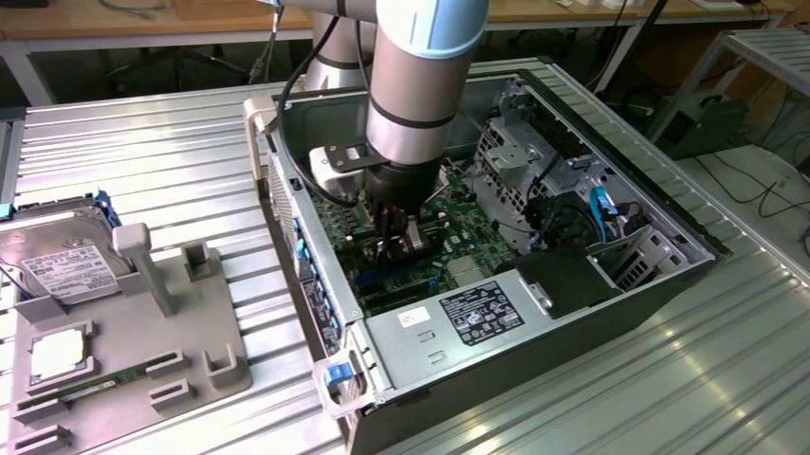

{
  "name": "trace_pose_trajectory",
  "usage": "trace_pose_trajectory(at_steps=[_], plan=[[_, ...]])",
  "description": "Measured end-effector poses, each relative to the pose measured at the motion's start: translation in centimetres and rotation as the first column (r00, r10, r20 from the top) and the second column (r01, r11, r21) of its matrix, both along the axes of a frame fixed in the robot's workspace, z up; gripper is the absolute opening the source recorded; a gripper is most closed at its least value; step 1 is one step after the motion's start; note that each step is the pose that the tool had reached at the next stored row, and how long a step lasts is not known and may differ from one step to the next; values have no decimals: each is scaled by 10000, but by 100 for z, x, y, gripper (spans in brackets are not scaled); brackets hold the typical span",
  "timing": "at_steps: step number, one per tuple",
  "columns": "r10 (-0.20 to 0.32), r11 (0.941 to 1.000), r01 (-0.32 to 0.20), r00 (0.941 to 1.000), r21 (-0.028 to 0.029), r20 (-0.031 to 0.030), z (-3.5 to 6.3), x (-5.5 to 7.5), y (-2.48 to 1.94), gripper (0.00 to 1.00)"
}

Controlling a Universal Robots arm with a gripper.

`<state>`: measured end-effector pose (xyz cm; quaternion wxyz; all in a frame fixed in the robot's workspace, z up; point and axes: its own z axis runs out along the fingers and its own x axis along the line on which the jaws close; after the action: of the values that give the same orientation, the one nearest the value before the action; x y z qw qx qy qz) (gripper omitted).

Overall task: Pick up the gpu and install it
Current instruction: 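Insert the gpu into the slot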

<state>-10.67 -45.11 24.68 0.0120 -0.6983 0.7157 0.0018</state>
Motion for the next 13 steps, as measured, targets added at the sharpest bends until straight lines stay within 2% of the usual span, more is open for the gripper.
trace_pose_trajectory(at_steps=[7, 9, 11, 13], plan=[[0, 10000, 0, 10000, 3, 4, -17, 0, -6, 30], [0, 10000, 0, 10000, 25, 17, 15, 2, -4, 30], [0, 10000, 0, 10000, 6, 4, 71, 1, -5, 30], [0, 10000, 0, 10000, 5, 4, 77, 1, -6, 30]])
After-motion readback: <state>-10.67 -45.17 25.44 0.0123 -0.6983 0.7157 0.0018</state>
